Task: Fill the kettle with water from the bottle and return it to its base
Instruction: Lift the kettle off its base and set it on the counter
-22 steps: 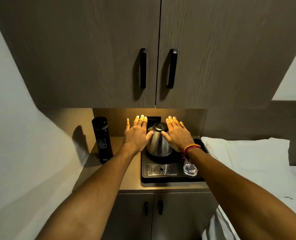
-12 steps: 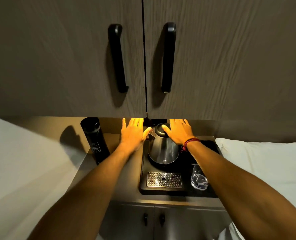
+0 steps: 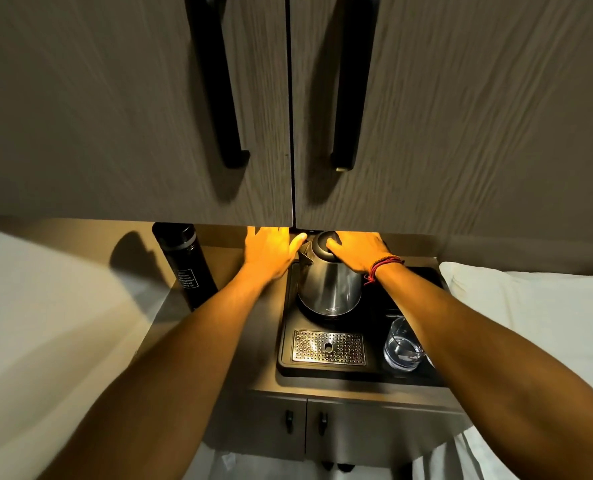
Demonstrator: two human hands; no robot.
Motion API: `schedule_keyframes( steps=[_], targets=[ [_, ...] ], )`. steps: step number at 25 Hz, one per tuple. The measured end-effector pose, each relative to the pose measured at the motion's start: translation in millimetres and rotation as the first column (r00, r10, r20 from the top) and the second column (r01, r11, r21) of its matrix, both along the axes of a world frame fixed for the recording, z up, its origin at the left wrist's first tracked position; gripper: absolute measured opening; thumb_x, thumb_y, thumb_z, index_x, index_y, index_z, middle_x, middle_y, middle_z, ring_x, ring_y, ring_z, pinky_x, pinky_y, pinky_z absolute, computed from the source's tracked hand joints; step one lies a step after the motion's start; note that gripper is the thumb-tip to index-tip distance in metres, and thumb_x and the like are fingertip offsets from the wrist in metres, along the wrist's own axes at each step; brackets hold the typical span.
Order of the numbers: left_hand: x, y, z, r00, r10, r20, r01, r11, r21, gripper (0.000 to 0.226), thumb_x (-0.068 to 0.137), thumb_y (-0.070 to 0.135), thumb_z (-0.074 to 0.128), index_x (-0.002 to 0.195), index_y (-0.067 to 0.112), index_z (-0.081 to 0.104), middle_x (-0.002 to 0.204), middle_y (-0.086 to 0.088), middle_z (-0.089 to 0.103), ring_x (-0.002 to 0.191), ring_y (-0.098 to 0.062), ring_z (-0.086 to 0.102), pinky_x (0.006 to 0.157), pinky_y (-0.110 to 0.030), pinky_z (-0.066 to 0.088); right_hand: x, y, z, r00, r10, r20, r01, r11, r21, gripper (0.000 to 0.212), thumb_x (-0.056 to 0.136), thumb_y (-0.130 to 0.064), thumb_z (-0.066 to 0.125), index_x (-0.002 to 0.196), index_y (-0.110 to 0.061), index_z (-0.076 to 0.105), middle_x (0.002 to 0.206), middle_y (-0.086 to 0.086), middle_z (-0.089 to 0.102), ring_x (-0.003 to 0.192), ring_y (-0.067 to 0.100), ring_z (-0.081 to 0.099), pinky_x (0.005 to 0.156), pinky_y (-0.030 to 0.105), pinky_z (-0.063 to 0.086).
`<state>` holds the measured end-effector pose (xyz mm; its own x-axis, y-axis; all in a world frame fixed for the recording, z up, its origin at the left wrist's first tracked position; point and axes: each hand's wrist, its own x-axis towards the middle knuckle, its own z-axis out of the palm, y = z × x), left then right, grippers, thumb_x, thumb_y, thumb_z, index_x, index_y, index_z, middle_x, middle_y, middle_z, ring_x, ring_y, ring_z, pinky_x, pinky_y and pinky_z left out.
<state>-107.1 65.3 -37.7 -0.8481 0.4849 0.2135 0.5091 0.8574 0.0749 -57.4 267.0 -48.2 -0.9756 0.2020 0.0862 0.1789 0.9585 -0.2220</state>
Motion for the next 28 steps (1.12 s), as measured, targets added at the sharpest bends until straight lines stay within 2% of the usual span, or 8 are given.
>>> schedule_keyframes(
  steps=[11,16,19,21,23,25,26,28],
  targets=[
    [-1.1,1.7,1.6,0.997,-0.043,-0.062,0.043,0.999,0.000,0.061,0.105,0.058,0.032,0.099,0.010,0.070,0.102,-0.012,0.073,0.103,-0.032,0.068,0.098,-0.046,0.048,6.1,-0.6,1.7,0.999,0.020,-0.038,-0.019,1.000,0.021,0.025,0.094,-0.028,0.041,0.075,-0.016,0.051,0.083,0.011,0.062,0.078,0.028,0.059,0.070,0.033,0.033],
    [-3.0,-2.8,4.2,0.994,-0.065,-0.088,0.063,0.998,-0.024,0.061,0.106,0.056,0.030,0.099,0.011,0.071,0.099,-0.012,0.074,0.100,-0.033,0.069,0.094,-0.043,0.046,9.3,0.4,9.6,0.994,0.087,0.060,-0.095,0.985,0.144,0.021,0.091,-0.011,0.055,0.112,-0.006,0.059,0.117,0.018,0.066,0.108,0.040,0.064,0.080,0.043,0.051],
    [-3.3,-5.7,6.0,0.994,-0.061,-0.093,0.060,0.998,-0.019,0.060,0.106,0.056,0.032,0.097,0.010,0.069,0.098,-0.013,0.072,0.098,-0.034,0.068,0.091,-0.043,0.046,14.4,9.8,9.5,0.999,0.026,-0.048,-0.031,0.995,-0.100,0.015,0.095,-0.010,0.048,0.087,-0.015,0.060,0.099,0.015,0.066,0.094,0.037,0.063,0.071,0.035,0.046],
    [-2.5,-7.5,8.0,0.995,-0.049,-0.092,0.051,0.999,0.016,0.058,0.106,0.057,0.033,0.083,0.013,0.064,0.094,-0.014,0.072,0.095,-0.034,0.068,0.090,-0.044,0.046,19.6,16.1,14.2,0.994,-0.112,-0.013,0.102,0.941,-0.324,0.033,0.095,-0.009,0.042,0.066,-0.023,0.045,0.081,0.013,0.055,0.082,0.032,0.053,0.060,0.033,0.035],
    [-2.1,-9.2,8.6,0.995,-0.056,-0.085,0.059,0.998,0.031,0.054,0.105,0.059,0.033,0.074,0.019,0.053,0.089,-0.013,0.072,0.092,-0.032,0.069,0.092,-0.044,0.045,23.7,20.7,14.9,0.984,-0.162,0.080,0.180,0.910,-0.374,0.027,0.100,-0.012,0.036,0.089,-0.008,0.060,0.106,0.028,0.057,0.105,0.042,0.053,0.078,0.041,0.045],
    [-1.6,-10.6,9.3,0.995,-0.051,-0.080,0.055,0.997,0.048,0.054,0.104,0.061,0.032,0.073,0.020,0.050,0.088,-0.011,0.072,0.092,-0.031,0.068,0.094,-0.045,0.045,27.9,19.6,13.7,0.975,-0.133,0.180,0.189,0.919,-0.346,0.045,0.105,-0.019,0.026,0.140,0.001,0.046,0.152,0.025,0.038,0.145,0.039,0.031,0.118,0.044,0.021],
    [-1.9,-11.3,10.0,0.996,-0.044,-0.082,0.048,0.998,0.049,0.054,0.104,0.061,0.031,0.074,0.021,0.049,0.089,-0.011,0.072,0.092,-0.031,0.069,0.094,-0.045,0.045,29.5,17.7,13.1,0.977,-0.131,0.170,0.185,0.916,-0.356,0.049,0.106,-0.022,0.023,0.148,-0.002,0.038,0.159,0.021,0.031,0.150,0.035,0.024,0.122,0.042,0.012],
    [-2.8,-13.9,11.9,0.995,-0.035,-0.089,0.037,0.999,0.026,0.055,0.104,0.062,0.030,0.073,0.021,0.049,0.086,-0.010,0.071,0.092,-0.030,0.070,0.094,-0.046,0.046,30.2,14.3,13.0,0.972,-0.202,0.117,0.233,0.879,-0.415,0.051,0.105,-0.028,0.025,0.144,-0.002,0.044,0.153,0.025,0.038,0.143,0.039,0.035,0.118,0.044,0.022]
  ],
)
